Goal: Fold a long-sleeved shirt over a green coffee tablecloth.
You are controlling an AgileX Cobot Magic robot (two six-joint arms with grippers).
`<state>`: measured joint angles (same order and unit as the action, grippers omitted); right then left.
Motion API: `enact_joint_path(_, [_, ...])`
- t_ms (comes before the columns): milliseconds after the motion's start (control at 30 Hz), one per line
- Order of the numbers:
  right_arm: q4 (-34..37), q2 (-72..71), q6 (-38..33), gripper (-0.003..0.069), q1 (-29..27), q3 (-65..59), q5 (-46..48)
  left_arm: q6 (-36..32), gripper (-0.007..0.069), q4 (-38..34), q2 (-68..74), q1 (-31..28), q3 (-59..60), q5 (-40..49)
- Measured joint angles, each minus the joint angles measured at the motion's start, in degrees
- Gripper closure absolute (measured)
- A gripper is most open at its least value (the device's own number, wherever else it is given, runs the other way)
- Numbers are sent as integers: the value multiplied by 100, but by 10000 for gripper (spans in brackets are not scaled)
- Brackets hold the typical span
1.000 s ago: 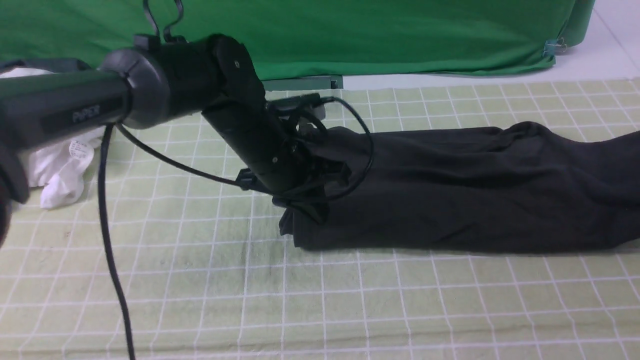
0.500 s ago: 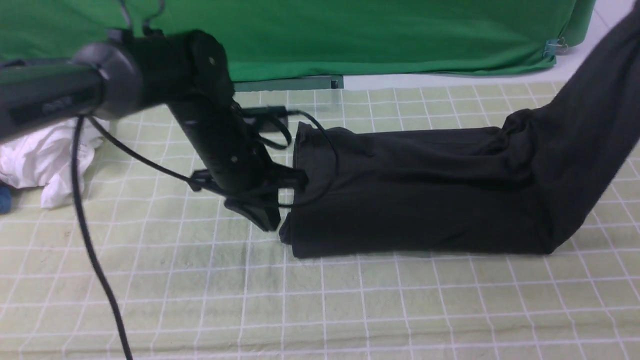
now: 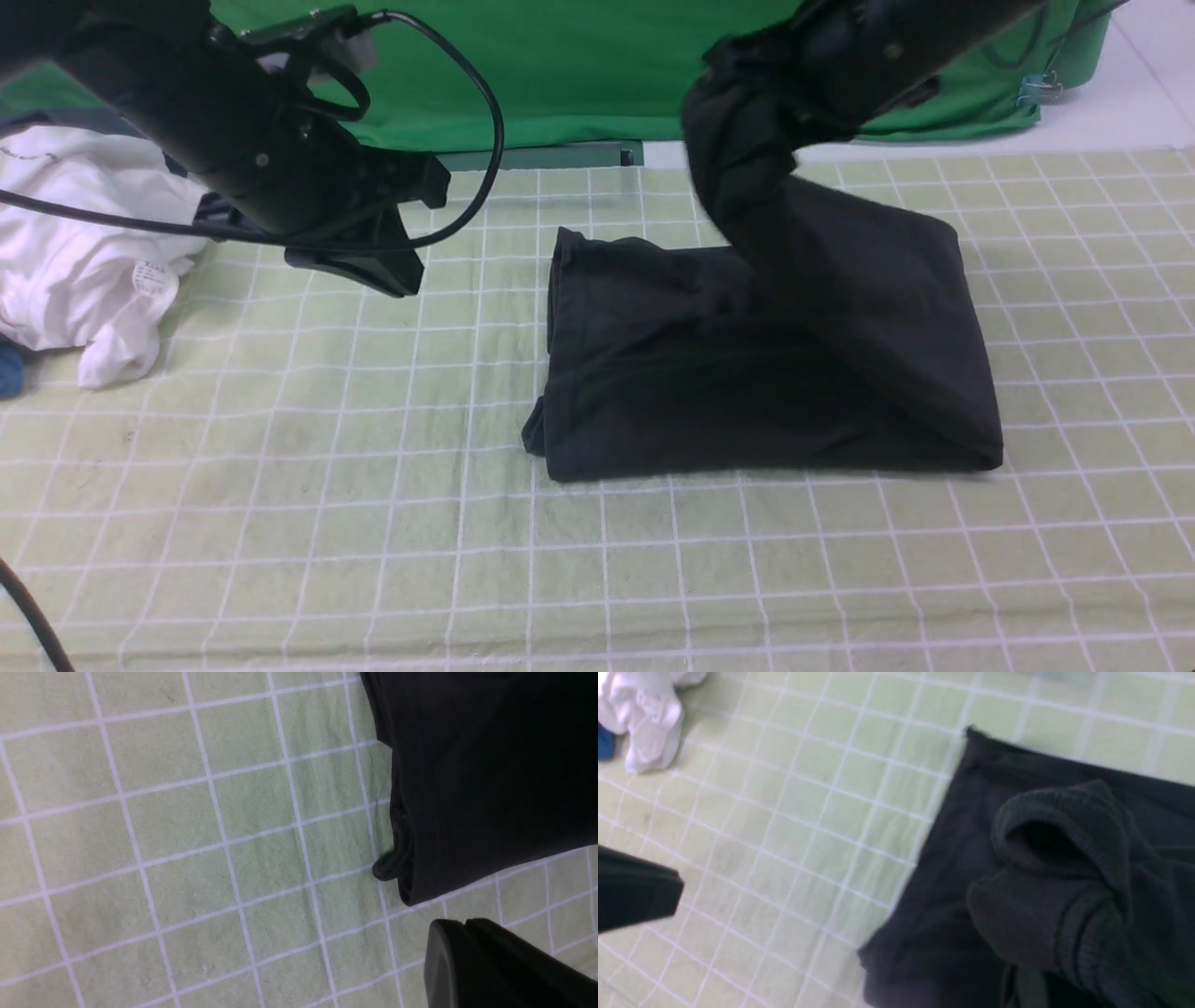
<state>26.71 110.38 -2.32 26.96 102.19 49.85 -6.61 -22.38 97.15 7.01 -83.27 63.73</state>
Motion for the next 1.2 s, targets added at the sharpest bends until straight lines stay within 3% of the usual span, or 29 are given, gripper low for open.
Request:
enact_joint_path(200, [-6,851,32,585,515,0,-987,0,611,-16,0,0,0,-48])
enact_joint_path(400, [13,1336,38,357,828,0,-1374,0,610,-16,0,-2,0,-116])
enact_joint_path(500, [32,1198,-32,244,827,0,-1170,0,608,-16,0,-7,0,-116])
enact_joint_path(600, [32,890,-216,185,685,23,-658,0,608,-16,0,-7,0,-124])
enact_joint_path(900, [-195,-534,-636,172,-219,185,1653,-4,608,-16,0,-8,0,-147])
enact_joint_path(967, [-337,-688,-673,172,-311,159,1776,-6,608,-16,0,-8,0,-170])
enact_joint_path(1200, [-2118,-1823,-394,172,-515,-604,1958,-37,592,-16,0,-8,0,51])
